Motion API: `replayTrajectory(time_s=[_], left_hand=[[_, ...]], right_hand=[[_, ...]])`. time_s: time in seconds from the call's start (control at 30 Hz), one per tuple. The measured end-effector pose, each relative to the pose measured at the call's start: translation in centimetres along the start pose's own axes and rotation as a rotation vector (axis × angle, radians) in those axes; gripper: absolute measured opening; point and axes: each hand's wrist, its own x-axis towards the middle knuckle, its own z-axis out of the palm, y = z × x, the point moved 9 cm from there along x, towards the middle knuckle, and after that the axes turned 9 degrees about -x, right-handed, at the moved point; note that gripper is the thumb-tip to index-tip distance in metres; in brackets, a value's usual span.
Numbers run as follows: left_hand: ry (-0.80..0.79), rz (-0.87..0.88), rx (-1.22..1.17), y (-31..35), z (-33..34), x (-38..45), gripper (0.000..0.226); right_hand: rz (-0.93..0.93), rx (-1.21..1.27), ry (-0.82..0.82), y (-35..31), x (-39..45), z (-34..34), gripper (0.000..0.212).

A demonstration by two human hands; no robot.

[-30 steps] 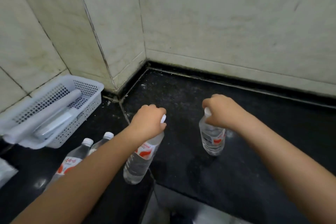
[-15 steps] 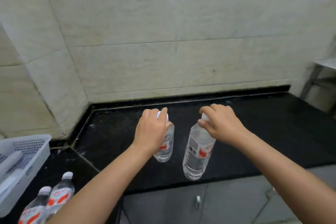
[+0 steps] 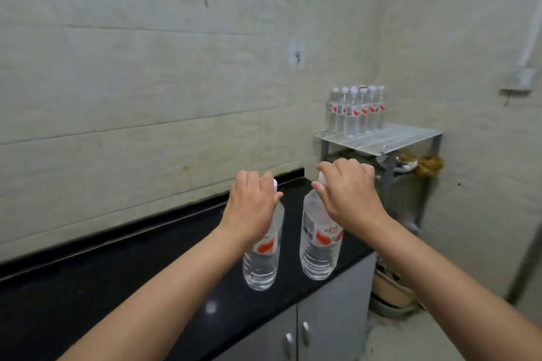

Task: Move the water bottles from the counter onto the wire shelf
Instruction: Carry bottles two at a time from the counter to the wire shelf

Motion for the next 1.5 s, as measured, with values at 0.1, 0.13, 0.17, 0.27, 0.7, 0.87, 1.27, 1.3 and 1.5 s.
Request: replayTrajectory(time_s=[0.1, 0.13, 0.17, 0.27, 0.7, 0.87, 1.27, 1.3, 1.5], left_hand=[[0.03, -0.004, -0.012, 4.4, 3.4, 5.6, 0.024], [0.043, -0.009, -0.028, 5.6, 4.6, 7.4, 0.022], [0.054, -0.022, -0.052, 6.9, 5.5, 9.3, 0.023], [0.049, -0.131, -0.144, 10.3, 8.3, 14.4, 0.032], [-0.06, -0.058, -0.237, 15.9, 25.7, 35.0, 0.041], [-0.038, -0.118, -0.251, 12.9, 32.9, 43.0, 0.038], [-0.052, -0.267, -0.069, 9.0, 48.3, 53.5, 0.05], [-0.103, -0.33, -0.02, 8.4, 49.9, 54.0, 0.046], [-0.105, -0.468, 0.156, 6.7, 55.5, 56.7, 0.039]], right_hand=[[0.027, -0.018, 0.008, 7.9, 1.0, 1.5, 0.037], [0.029, -0.029, 0.01, 10.4, 1.3, 2.1, 0.037], [0.043, -0.019, -0.002, 12.9, 1.7, 2.6, 0.035], [0.081, 0.003, 0.006, 20.2, 2.7, 4.2, 0.036], [0.132, 0.018, 0.198, 40.9, 15.0, 15.8, 0.068], [0.099, 0.03, 0.212, 45.6, 23.4, 21.2, 0.067], [-0.066, 0.206, 0.267, 50.3, 39.5, 36.7, 0.05], [-0.104, 0.236, 0.278, 50.3, 40.4, 38.0, 0.051], [-0.245, 0.387, 0.204, 49.9, 45.2, 46.3, 0.042]])
